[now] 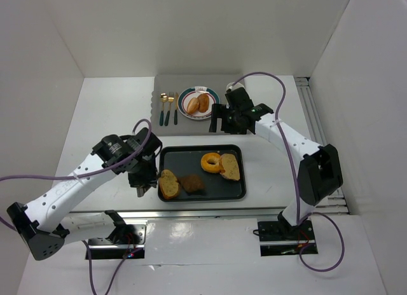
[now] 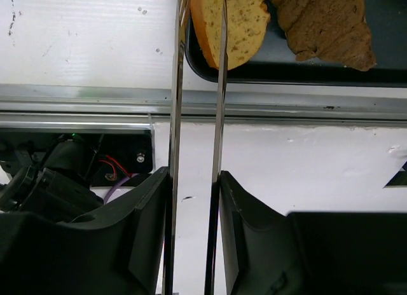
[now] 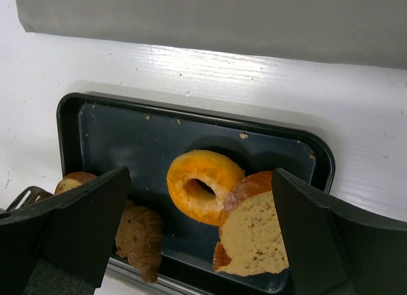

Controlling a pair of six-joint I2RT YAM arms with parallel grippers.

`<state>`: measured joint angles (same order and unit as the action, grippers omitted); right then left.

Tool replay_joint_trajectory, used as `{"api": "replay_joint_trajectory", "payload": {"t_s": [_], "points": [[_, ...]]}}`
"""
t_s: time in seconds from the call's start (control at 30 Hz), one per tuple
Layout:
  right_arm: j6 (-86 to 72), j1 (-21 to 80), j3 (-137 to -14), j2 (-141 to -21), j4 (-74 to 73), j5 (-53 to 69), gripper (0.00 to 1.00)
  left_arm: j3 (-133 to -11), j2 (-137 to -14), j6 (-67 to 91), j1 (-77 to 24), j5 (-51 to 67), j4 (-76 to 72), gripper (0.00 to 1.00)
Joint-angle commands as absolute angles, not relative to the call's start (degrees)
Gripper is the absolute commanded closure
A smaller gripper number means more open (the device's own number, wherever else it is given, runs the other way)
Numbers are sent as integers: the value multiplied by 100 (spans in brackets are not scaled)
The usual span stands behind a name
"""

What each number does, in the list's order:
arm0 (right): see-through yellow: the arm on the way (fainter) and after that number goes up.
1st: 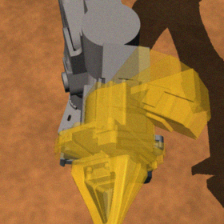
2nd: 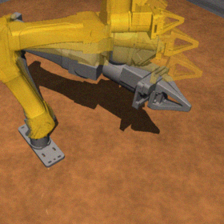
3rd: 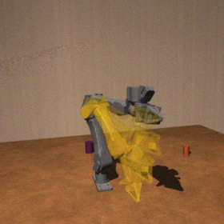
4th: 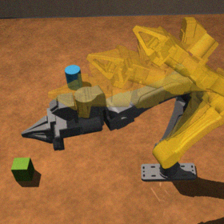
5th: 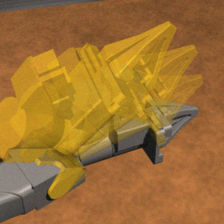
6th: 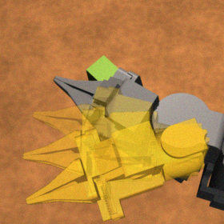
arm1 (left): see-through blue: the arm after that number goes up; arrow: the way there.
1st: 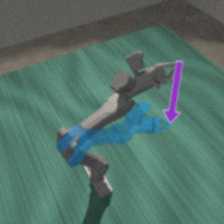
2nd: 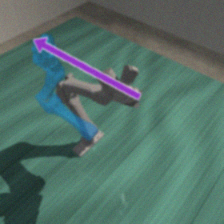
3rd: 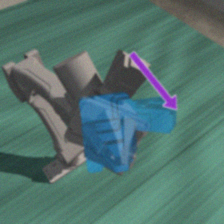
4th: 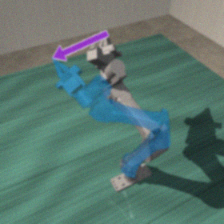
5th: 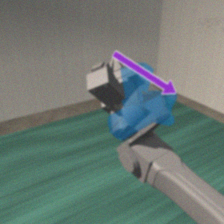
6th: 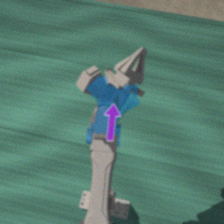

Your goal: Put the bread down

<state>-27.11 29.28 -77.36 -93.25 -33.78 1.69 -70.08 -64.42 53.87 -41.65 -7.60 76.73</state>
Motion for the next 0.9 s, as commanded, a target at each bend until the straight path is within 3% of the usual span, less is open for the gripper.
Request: {"api": "replay_joint_trajectory", "payload": {"t_s": [0.0,0.23,0.53,0.8,0.87], "points": [[-2672,2988,-7937,-9325,-3164,132,1,-6961,-6328,5677,-4236,-738,7822,53],[-2672,2988,-7937,-9325,-3164,132,1,-6786,-6328,5730,-4236,-783,7822,46],[-2672,2988,-7884,-9325,-3164,79,1,-6671,-6451,5607,-4236,-729,7638,57],[-2672,2988,-7884,-9325,-3164,79,1,-6539,-6504,5555,-4236,-677,7523,57],[-2619,2988,-7884,-9325,-3164,79,1,-6678,-6504,5555,-4236,-677,7576,67]]}}
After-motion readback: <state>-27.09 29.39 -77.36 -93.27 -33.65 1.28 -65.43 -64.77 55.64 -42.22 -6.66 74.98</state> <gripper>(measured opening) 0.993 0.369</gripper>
